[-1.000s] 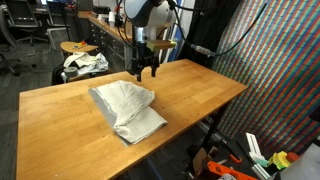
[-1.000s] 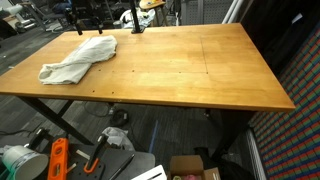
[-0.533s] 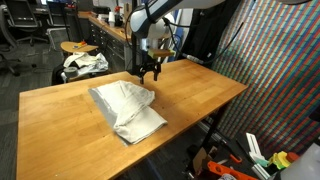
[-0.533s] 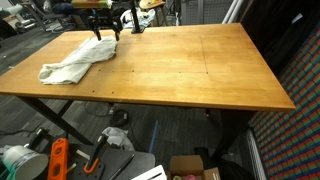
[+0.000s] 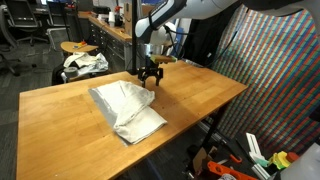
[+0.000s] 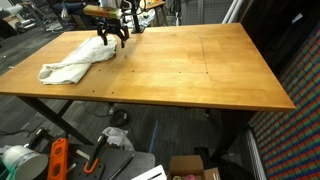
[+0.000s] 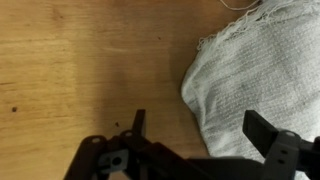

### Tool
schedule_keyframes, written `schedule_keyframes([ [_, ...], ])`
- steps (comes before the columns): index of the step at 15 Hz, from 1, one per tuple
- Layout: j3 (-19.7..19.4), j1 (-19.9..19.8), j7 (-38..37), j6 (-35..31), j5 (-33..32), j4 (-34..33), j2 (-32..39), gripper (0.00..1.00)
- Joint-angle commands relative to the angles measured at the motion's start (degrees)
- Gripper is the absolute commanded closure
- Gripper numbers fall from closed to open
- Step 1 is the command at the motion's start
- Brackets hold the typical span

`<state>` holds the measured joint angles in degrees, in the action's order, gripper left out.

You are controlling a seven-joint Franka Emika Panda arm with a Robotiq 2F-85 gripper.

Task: Fold the white towel from right to left

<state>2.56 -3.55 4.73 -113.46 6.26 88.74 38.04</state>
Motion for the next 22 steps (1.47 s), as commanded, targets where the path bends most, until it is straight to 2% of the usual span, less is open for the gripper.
schedule_keyframes([
  [1,0.71,-1.02,0.93,3.15,3.09,-3.43,2.10,0.00],
  [7,1.08,-1.66,2.48,4.90,5.64,-2.71,2.72,0.00],
  [11,1.08,-1.42,2.61,3.32,6.04,-1.47,2.54,0.00],
  [12,1.05,-1.28,2.50,2.83,5.97,-1.34,2.61,0.09],
  [13,0.99,-1.12,2.34,2.37,5.79,-1.10,2.58,0.26],
  [15,1.09,-1.18,2.47,2.26,5.89,-0.98,2.51,0.42],
  [20,1.09,-1.40,2.47,2.63,6.05,-1.32,2.58,0.80],
  [21,1.07,-1.41,2.43,2.70,6.04,-1.38,2.63,0.86],
  [22,1.06,-1.48,2.43,3.22,6.03,-1.71,2.84,0.87],
])
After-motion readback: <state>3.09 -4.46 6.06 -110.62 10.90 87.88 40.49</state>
